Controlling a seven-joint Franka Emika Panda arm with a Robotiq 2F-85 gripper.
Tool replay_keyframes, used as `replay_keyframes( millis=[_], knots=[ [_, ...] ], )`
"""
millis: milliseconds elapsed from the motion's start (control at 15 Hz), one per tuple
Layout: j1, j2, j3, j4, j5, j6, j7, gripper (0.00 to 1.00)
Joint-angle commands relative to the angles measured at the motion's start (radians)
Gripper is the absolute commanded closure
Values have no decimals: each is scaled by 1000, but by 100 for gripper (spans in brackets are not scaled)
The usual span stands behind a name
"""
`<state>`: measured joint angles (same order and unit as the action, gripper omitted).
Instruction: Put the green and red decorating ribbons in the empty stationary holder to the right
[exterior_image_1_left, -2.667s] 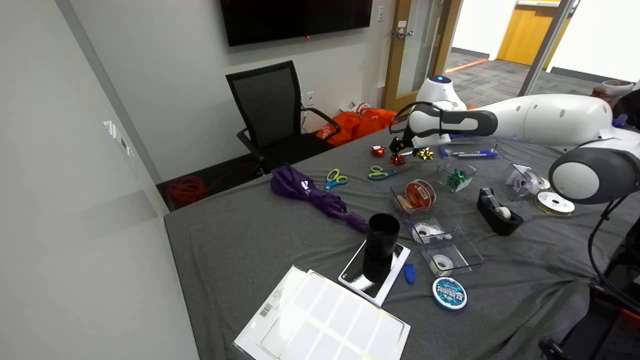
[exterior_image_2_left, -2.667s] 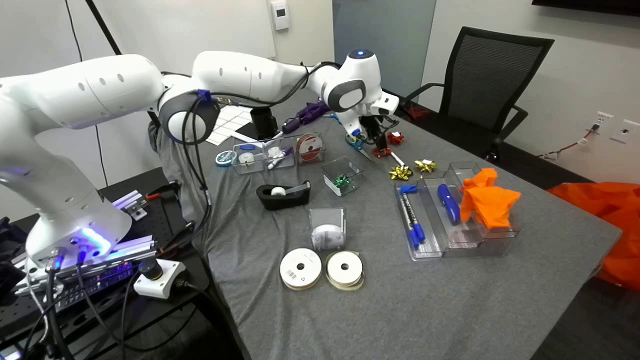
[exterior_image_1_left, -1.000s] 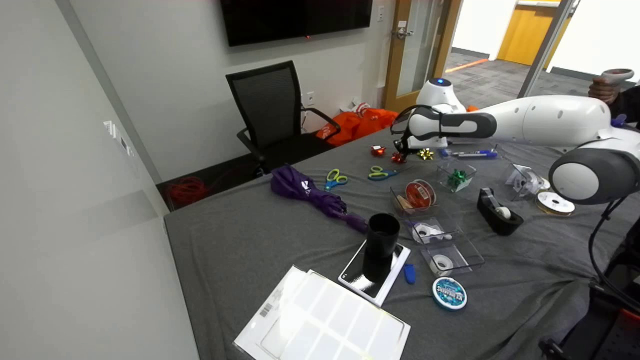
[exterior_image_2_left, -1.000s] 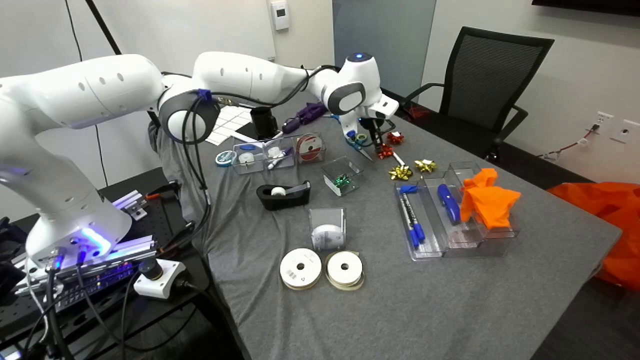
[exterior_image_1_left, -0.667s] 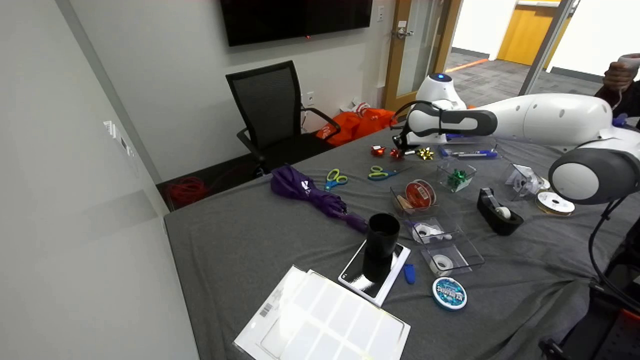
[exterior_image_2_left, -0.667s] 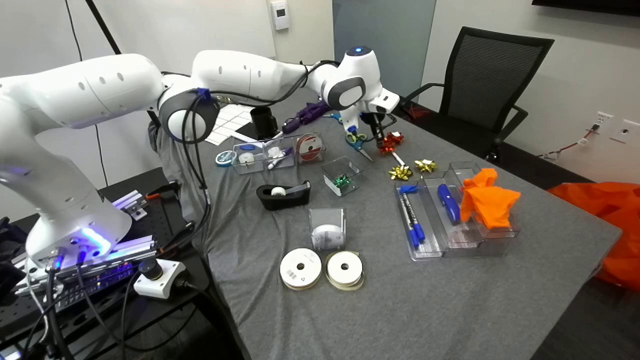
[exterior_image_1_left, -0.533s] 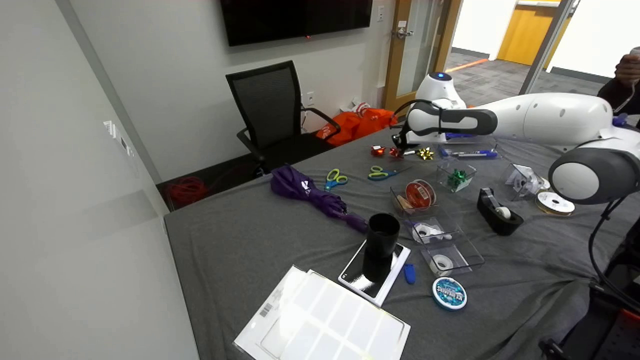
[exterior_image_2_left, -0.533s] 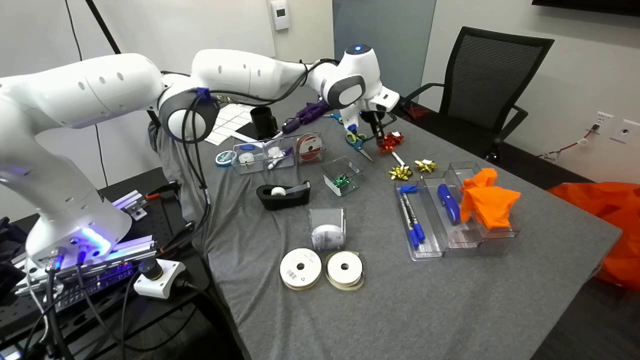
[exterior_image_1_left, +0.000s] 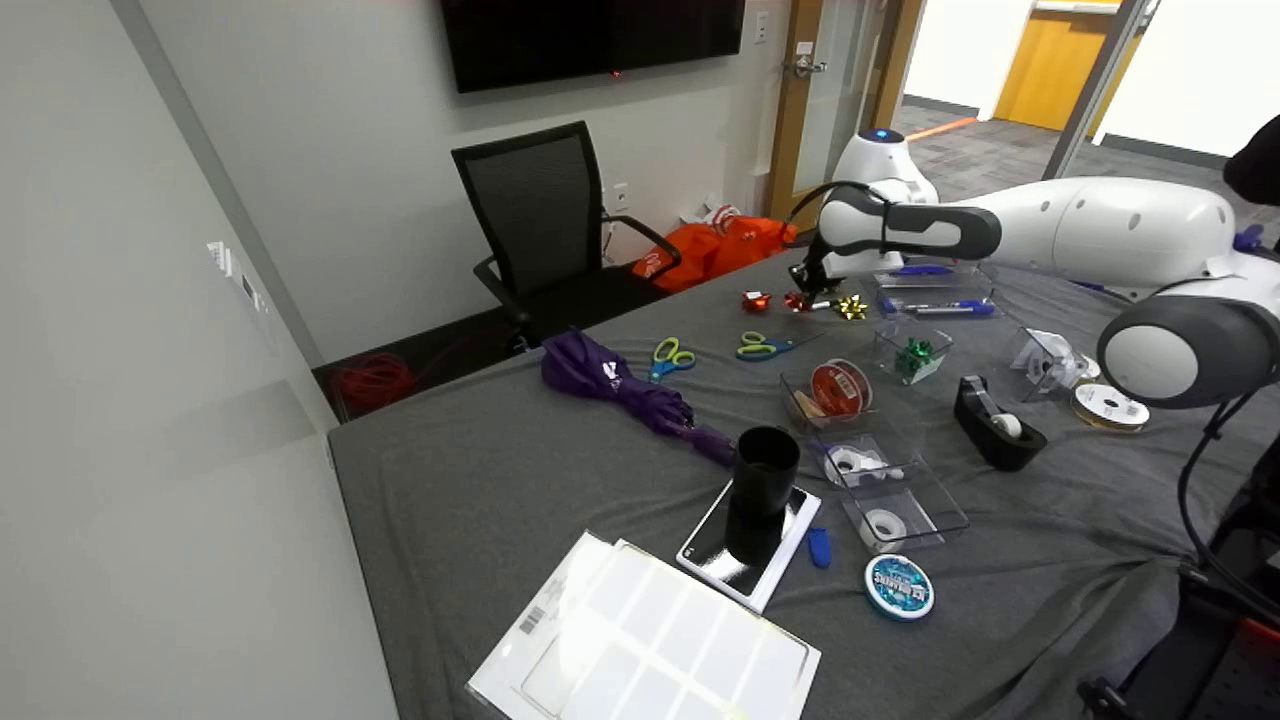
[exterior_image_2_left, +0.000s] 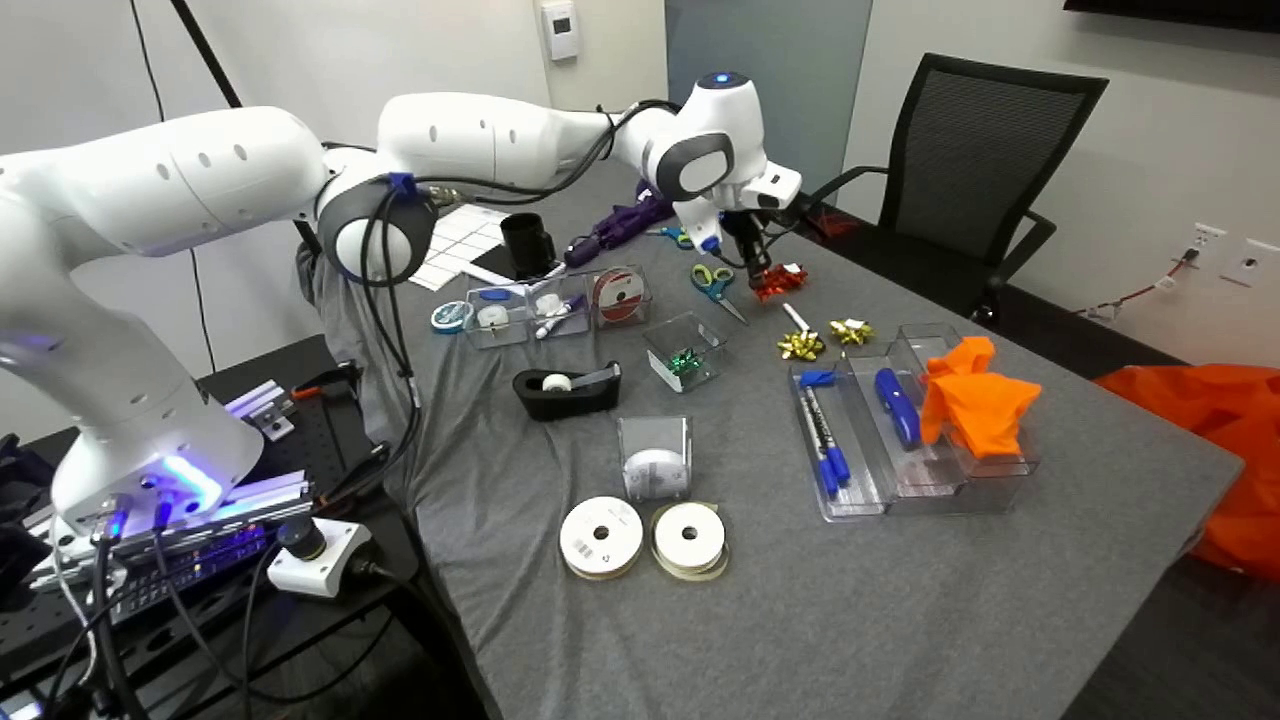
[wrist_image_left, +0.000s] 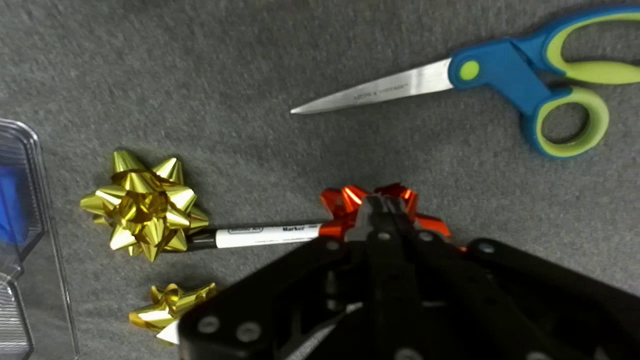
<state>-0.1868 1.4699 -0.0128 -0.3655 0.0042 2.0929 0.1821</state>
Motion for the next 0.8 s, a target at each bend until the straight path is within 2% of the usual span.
replay_keyframes(
  millis=[0, 600, 733],
  knots=[
    [-1, -37, -11, -5, 0, -57, -64, 100],
    [-9, -76, -3, -2, 4, -77, -180, 100],
    [-3, -63, -8, -3, 4, -50, -148, 99]
  ],
)
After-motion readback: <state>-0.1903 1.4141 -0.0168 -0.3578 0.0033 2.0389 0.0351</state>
